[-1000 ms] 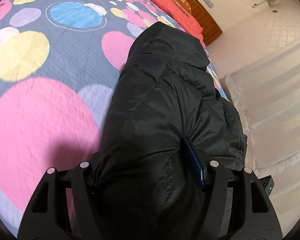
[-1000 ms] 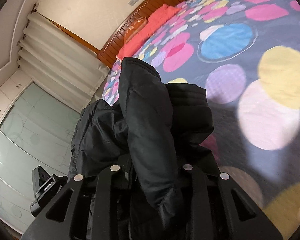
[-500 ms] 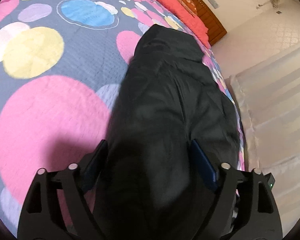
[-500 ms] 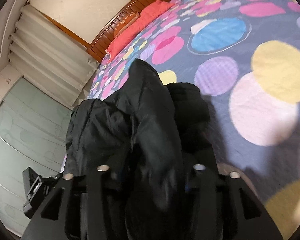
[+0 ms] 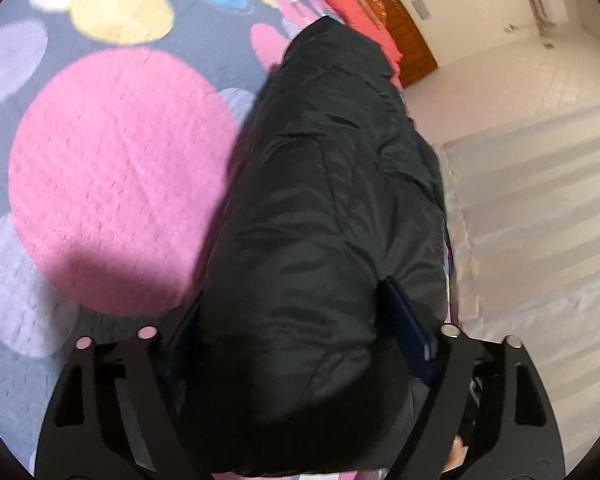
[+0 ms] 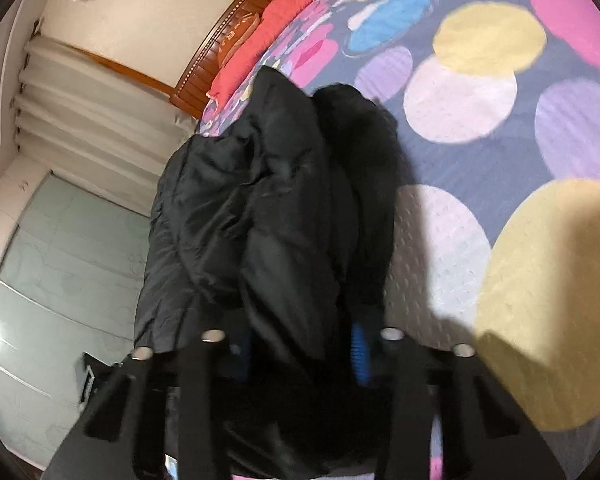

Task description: Fold large clothes

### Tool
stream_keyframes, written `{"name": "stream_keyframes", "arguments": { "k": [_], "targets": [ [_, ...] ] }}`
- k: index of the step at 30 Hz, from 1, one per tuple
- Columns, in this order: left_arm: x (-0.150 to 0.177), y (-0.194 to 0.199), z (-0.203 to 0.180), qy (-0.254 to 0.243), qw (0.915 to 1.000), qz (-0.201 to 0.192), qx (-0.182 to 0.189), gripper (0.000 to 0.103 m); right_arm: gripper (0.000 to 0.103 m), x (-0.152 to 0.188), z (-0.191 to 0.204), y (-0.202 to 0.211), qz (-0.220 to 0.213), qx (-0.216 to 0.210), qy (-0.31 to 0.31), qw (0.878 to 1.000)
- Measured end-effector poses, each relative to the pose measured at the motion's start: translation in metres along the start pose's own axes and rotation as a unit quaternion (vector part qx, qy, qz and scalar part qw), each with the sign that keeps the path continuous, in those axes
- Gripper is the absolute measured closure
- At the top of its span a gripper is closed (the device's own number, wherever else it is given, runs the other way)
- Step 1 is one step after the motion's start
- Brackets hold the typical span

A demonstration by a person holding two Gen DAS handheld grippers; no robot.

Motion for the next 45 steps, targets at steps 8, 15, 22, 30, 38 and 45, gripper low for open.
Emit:
{"name": "stream_keyframes", "arguments": {
  "k": [8, 15, 22, 30, 38, 45],
  "targets": [
    [0.007, -0.002, 0.007, -0.024, 0.9992, -0.013, -0.029, 0.024, 0.074, 0.006, -0.005, 0.000, 0.002, 0.006, 0.003, 1.000],
    [0.000, -0.014, 0.000, -0.059, 0.9966, -0.026, -0.050, 0.023, 0.074, 0.001, -0.018, -0.011, 0.004, 0.003, -0.003, 1.000],
    [0.001, -0.012, 0.005, -0.060, 0.9968, -0.024, -0.047, 0.022, 0.074, 0.005, -0.023, -0.010, -0.001, 0.003, -0.003, 1.000],
    [0.001, 0.001, 0.006, -0.065, 0.9965, -0.028, -0.044, 0.017, 0.067, 0.012, -0.015, 0.003, -0.006, 0.010, 0.012, 1.000],
    [-0.030, 0.022, 0.011, -0.035, 0.9975, -0.049, -0.038, 0.013, 0.040, -0.017, -0.007, 0.031, -0.042, 0.027, 0.040, 0.998],
    [-0.050, -0.014, 0.000, -0.044, 0.9969, -0.021, -0.061, 0.013, 0.042, -0.064, -0.005, 0.000, -0.030, 0.005, -0.003, 1.000]
  ]
}}
Point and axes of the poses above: each gripper's, at about its wrist camera, not at the fingertips, and y roughly against the way its jaws point, z to its left, x to its underside, the point moved 6 cm from there along -y, roughly the way its jaws point, and after that the axes turned 3 degrees about x, right-handed, at the moved point
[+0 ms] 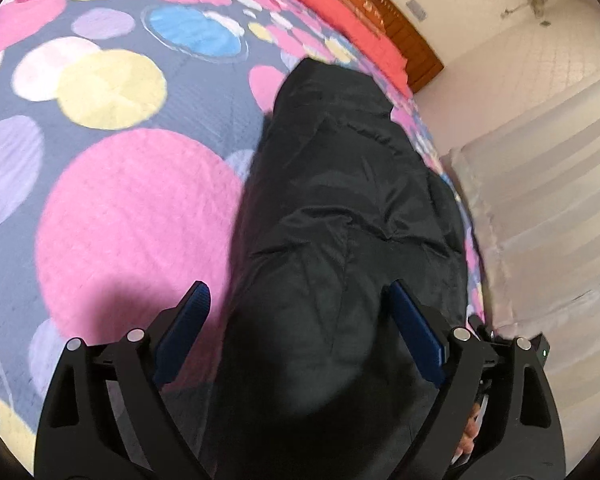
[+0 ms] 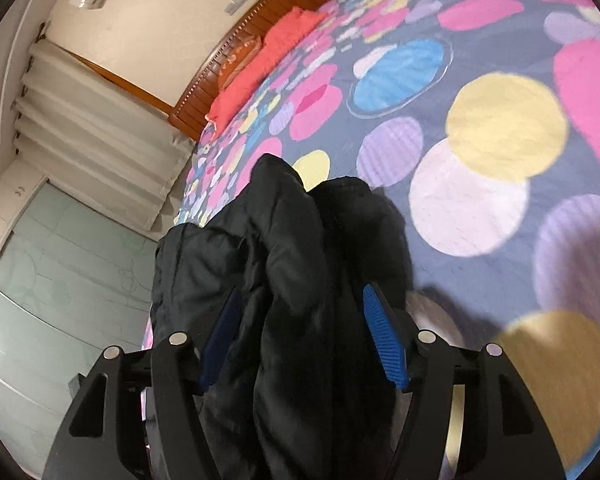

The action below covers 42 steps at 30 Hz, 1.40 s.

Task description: Fold large clothes

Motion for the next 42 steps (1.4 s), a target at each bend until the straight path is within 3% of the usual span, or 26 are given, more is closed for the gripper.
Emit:
{"name": "stream_keyframes", "arguments": {
  "k": [3, 10, 14, 17, 24, 27, 36, 42],
  "targets": [
    [-0.001, -0.010, 0.000, -0.004, 0.9998, 0.006, -0.017, 0.013, 0.062, 0.000, -0.005, -0.021, 0.022, 0.022, 0.001, 1.000],
    [0.002, -0.014, 0.001, -0.011, 0.9993, 0.000, -0.037, 0.011, 0.061, 0.003, -0.015, -0.025, 0.023, 0.019, -0.019, 0.999],
    [0.009, 0.005, -0.006, -0.020, 0.9980, -0.019, -0.057, 0.011, 0.059, 0.011, -0.004, 0.001, 0.001, 0.034, -0.001, 0.999],
    [0.023, 0.022, -0.015, -0.038, 0.9963, -0.034, -0.069, 0.011, 0.048, 0.023, 0.007, 0.024, -0.017, 0.060, 0.025, 0.998],
    [0.054, 0.047, -0.031, -0.084, 0.9897, -0.043, -0.108, 0.011, 0.046, 0.057, 0.035, 0.061, -0.039, 0.135, 0.110, 0.984],
    [0.068, 0.056, -0.037, -0.114, 0.9835, -0.047, -0.132, 0.011, 0.036, 0.074, 0.041, 0.073, -0.042, 0.166, 0.144, 0.975],
    [0.099, 0.099, -0.058, -0.193, 0.9612, -0.088, -0.176, 0.011, 0.033, 0.109, 0.063, 0.104, -0.063, 0.202, 0.210, 0.955],
    [0.104, 0.125, -0.071, -0.214, 0.9514, -0.110, -0.193, 0.011, 0.029, 0.121, 0.080, 0.120, -0.083, 0.215, 0.240, 0.943]
  ]
}}
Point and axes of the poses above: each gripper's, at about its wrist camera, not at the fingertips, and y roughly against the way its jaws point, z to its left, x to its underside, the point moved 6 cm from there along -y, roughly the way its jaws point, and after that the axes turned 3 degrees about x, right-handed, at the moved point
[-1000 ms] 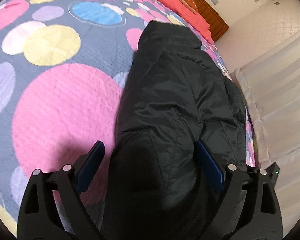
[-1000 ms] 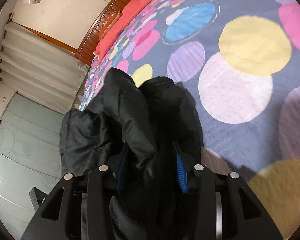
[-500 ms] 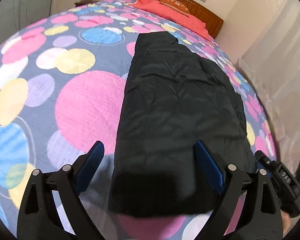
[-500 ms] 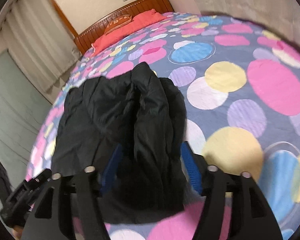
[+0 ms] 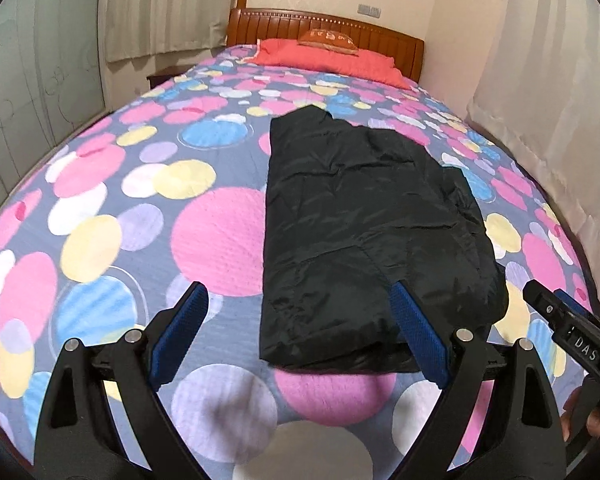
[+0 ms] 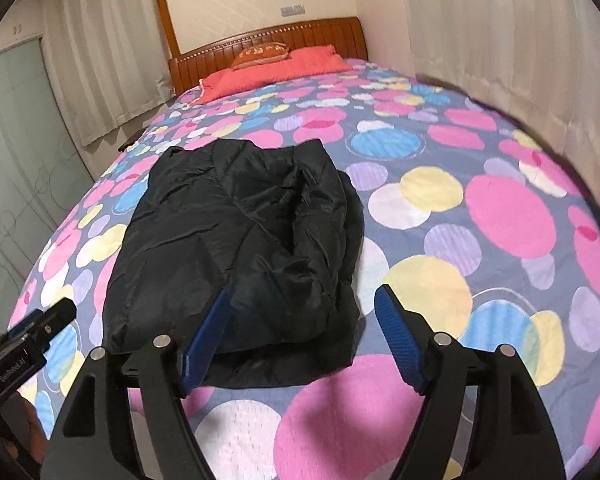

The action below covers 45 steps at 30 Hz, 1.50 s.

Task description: Fold large clothes

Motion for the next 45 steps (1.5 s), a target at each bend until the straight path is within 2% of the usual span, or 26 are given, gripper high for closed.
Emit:
{"name": "stream_keyframes", "arguments": {
  "k": [11, 45],
  "targets": [
    [-0.006, 0.028, -0.002, 0.000, 0.9996, -0.026, -0.012, 0.010, 0.028, -0.004, 0.018, 0.032, -0.036, 0.005, 0.034, 0.999],
    [-0.004, 0.034, -0.007, -0.003, 0.9995, -0.026, -0.014, 0.010, 0.028, -0.004, 0.029, 0.044, -0.047, 0.004, 0.043, 0.998]
  ]
}}
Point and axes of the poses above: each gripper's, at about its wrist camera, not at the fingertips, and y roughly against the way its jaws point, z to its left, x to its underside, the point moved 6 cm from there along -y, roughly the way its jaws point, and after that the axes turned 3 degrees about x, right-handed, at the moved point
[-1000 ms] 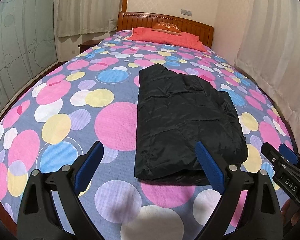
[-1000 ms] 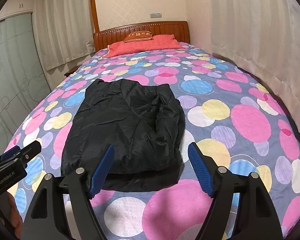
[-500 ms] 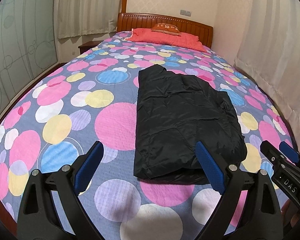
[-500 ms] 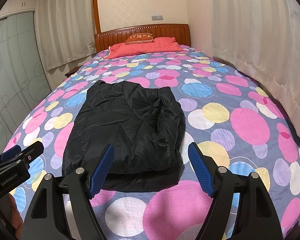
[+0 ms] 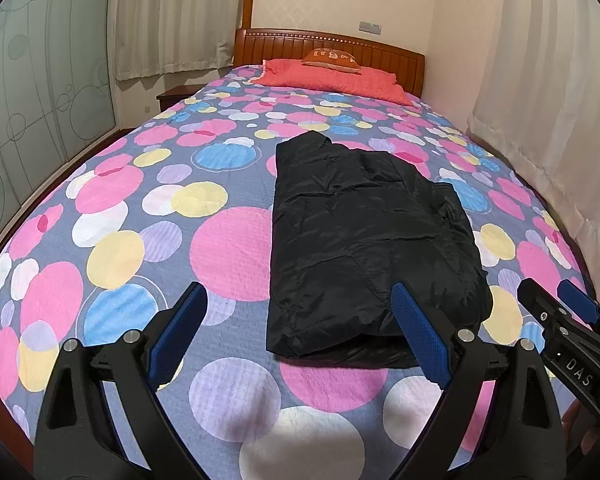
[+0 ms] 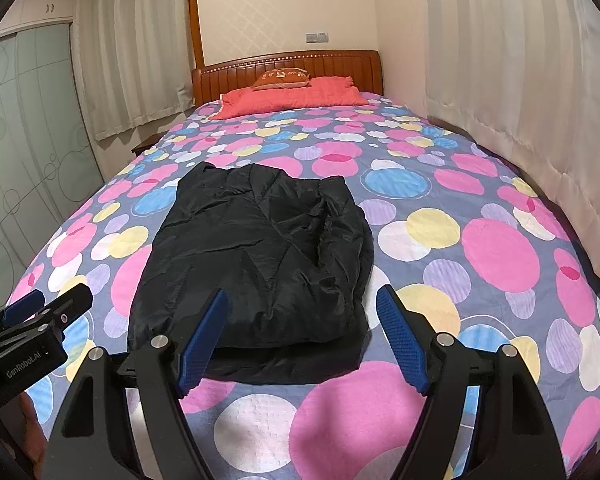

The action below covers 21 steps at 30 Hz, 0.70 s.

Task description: Fold large clothes

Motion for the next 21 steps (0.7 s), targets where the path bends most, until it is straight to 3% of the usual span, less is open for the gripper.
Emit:
{"name": "stream_keyframes", "arguments": {
  "k": [21],
  "targets": [
    [-0.0054, 0.0040, 0.0009, -0.009, 0.9999, -0.008, -0.003, 0.010, 0.027, 0.0001, 0.0028, 0.0003, 0.000, 0.001, 0.001, 1.000]
  ]
}}
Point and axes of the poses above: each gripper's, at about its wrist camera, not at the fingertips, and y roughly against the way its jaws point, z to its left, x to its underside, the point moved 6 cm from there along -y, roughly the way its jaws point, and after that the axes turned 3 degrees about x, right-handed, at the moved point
